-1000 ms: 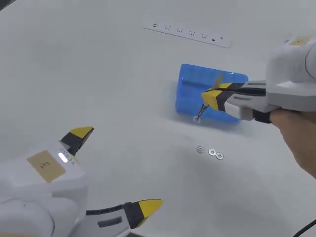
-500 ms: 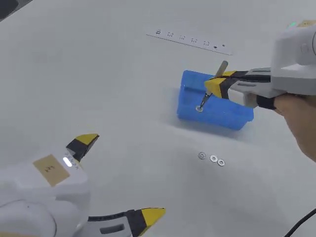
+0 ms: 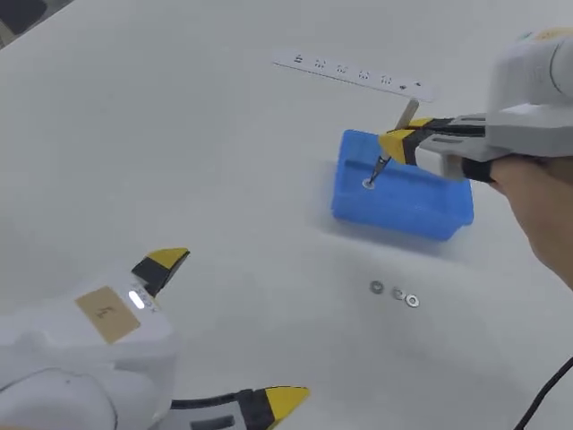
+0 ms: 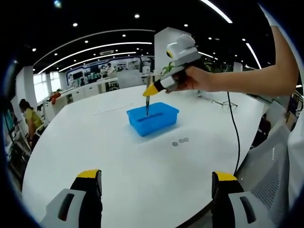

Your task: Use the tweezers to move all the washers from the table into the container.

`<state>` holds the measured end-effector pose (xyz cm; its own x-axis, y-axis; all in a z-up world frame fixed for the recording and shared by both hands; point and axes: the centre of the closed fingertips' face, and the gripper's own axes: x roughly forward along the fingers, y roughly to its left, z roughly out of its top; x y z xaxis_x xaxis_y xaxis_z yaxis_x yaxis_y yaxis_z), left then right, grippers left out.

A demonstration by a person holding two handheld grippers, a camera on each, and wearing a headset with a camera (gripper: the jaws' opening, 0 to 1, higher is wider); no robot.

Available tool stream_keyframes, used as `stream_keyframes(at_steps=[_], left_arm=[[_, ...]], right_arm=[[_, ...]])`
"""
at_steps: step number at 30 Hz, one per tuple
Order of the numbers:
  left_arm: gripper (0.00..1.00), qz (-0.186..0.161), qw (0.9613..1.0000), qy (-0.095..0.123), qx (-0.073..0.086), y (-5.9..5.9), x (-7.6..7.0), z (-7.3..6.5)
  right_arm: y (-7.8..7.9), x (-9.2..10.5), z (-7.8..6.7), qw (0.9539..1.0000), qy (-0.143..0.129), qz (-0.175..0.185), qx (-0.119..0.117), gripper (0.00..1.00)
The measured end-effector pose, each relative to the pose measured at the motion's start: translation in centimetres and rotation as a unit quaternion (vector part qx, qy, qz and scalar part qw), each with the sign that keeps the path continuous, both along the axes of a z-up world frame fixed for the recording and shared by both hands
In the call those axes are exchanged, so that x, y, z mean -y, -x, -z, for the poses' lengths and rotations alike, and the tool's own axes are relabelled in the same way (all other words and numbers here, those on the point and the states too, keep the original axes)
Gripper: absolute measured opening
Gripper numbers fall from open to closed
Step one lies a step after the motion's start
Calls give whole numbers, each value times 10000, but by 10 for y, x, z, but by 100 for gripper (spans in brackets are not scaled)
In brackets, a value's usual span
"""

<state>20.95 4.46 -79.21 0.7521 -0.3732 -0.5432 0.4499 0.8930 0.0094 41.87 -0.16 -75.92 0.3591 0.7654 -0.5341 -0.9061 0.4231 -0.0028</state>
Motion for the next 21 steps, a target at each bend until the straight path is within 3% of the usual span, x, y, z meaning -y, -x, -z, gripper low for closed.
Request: stream_keyframes(at_steps=[10,21], left_arm=[[99,22,10000,21,-15,1,1,0],[99,43,9999,133,-35,2,4,-2]], right_arm=[[-12,3,35,9996,171,111,-215,0],[-10,5,47,9991,275,159,-290,0]])
